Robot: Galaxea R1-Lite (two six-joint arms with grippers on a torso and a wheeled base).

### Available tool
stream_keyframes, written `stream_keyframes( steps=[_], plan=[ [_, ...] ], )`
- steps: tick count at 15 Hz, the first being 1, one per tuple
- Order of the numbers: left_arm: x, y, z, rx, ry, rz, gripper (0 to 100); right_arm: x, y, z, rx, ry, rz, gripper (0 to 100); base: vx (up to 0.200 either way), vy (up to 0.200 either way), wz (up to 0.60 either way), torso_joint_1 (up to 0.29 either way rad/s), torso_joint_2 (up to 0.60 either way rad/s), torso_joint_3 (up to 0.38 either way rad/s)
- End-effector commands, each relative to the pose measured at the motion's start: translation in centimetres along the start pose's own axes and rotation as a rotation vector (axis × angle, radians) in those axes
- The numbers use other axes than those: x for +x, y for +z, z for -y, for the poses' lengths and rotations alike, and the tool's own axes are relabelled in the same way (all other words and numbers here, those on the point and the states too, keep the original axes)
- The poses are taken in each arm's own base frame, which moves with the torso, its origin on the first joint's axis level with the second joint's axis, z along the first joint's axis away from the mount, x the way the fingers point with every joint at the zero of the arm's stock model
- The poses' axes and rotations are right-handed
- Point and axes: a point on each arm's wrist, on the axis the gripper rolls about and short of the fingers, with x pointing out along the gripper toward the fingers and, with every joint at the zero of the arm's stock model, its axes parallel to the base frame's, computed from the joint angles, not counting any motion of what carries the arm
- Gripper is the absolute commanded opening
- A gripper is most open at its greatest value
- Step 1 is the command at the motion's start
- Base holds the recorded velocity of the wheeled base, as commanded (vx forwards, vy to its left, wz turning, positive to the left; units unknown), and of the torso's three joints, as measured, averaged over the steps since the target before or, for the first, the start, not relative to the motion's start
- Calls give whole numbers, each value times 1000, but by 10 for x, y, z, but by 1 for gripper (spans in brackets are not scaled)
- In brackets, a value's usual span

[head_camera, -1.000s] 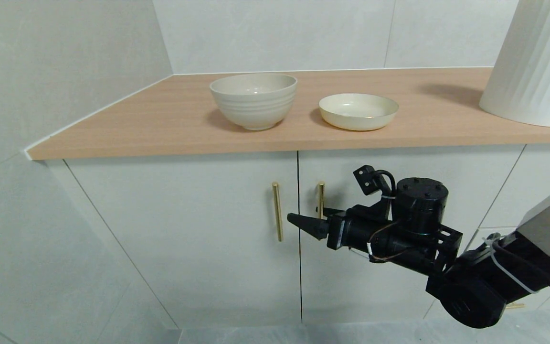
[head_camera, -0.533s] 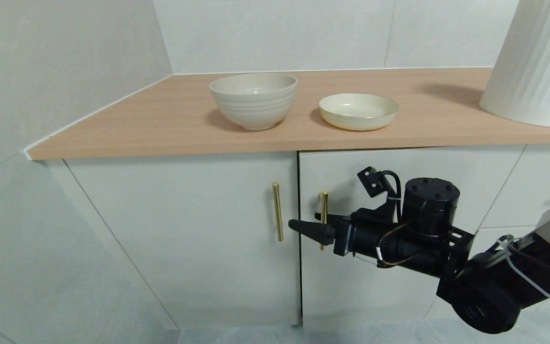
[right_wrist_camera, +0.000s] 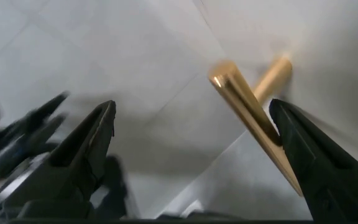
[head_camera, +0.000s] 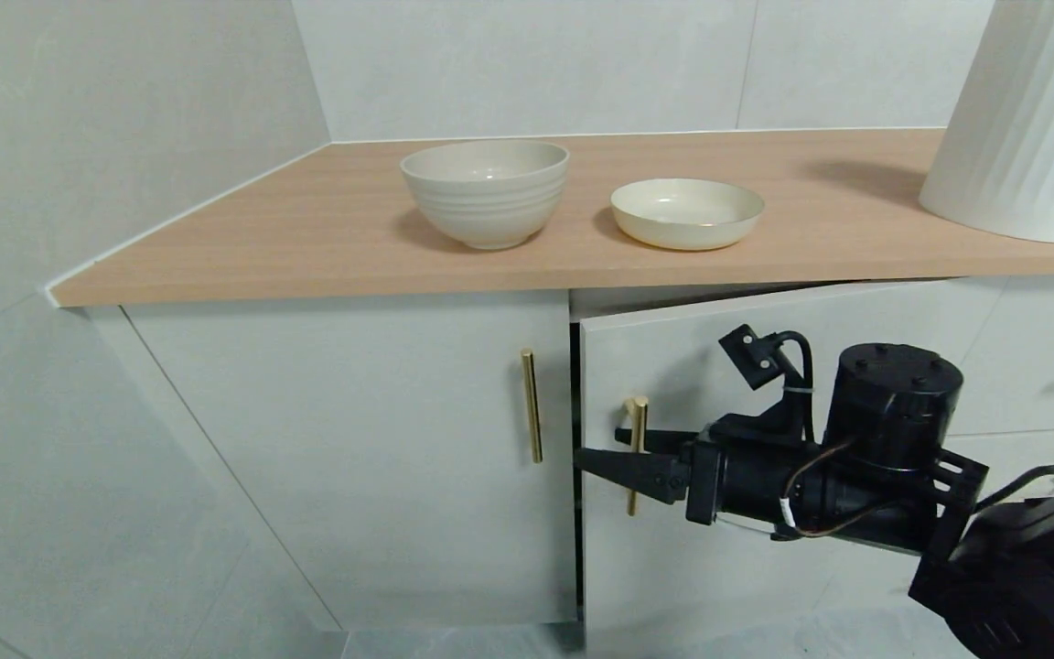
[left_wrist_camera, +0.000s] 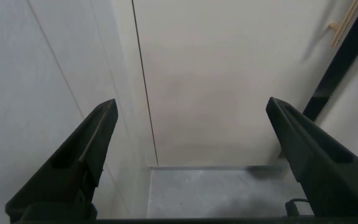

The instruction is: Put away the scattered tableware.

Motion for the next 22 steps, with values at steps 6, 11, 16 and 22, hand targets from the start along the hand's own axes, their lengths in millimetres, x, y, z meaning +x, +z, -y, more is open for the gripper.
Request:
stream_keyframes(
  steps=[6,11,16,22],
  plan=[
    [0,0,0,3,1,2,100,-31,6,-25,10,30,-37,100,0,0,0,0,0,0],
    [0,0,0,3,1,2,100,-38,8,-32,19,42,-60,100,0,0,0,0,0,0],
    [-1,4,0,50,4,22,100,-38,5,-36,21,62,-76,100,0,0,0,0,0,0],
    [-8,66,7,45,-289,-10,100,-38,3,-37,22,66,-81,100,0,0,0,0,0,0]
  ],
)
